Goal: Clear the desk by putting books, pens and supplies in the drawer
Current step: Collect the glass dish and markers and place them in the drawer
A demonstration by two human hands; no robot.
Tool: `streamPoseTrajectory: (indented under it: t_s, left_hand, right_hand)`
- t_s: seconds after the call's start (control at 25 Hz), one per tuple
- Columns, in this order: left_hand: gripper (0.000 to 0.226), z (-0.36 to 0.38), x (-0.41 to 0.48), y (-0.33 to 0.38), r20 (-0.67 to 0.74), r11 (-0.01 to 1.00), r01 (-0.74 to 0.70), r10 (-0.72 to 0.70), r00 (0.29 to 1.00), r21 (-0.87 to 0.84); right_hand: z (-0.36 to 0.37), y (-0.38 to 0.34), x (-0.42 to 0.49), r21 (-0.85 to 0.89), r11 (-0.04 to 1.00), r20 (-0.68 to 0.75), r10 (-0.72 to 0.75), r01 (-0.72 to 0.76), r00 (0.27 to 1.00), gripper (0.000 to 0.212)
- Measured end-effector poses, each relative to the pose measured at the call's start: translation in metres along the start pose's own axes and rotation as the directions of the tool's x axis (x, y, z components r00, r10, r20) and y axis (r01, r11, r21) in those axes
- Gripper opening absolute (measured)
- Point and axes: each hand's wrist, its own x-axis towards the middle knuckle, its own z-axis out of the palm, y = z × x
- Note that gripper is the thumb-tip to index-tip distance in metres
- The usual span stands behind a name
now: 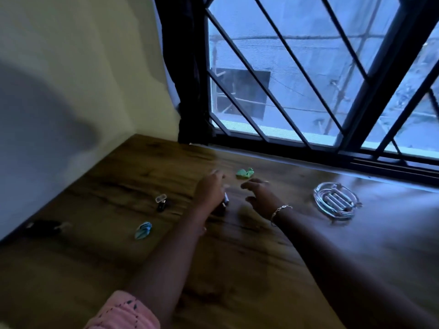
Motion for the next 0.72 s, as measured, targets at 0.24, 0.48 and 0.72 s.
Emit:
streamPoseTrajectory:
  t_s: [0.24,0.48,0.72]
  left_hand:
    - [0.048,-0.009,-0.013,-0.026,0.177,1.000,0.021,-0.022,0.984,0.008]
    - [0.059,-0.010,-0.013,-0.038,0.254,0.999,0.027,-0.032,0.967,0.021]
    - [0.061,0.000,-0.017,-0.021,0.249,1.000,-0.017,0.019,0.968,-0.008]
  right_hand:
    - [0.026,-0.022,0.036,-0.062,0.990,0.301,-0.102,0.126,0.948,0.053]
    - [0.035,-0.025,0.040,-0.138,0.980,0.243,-0.104,0.141,0.964,0.055]
    - [0.017,-0.014,0.018,-0.044,0.999,0.185,0.005,0.004,0.983,0.063]
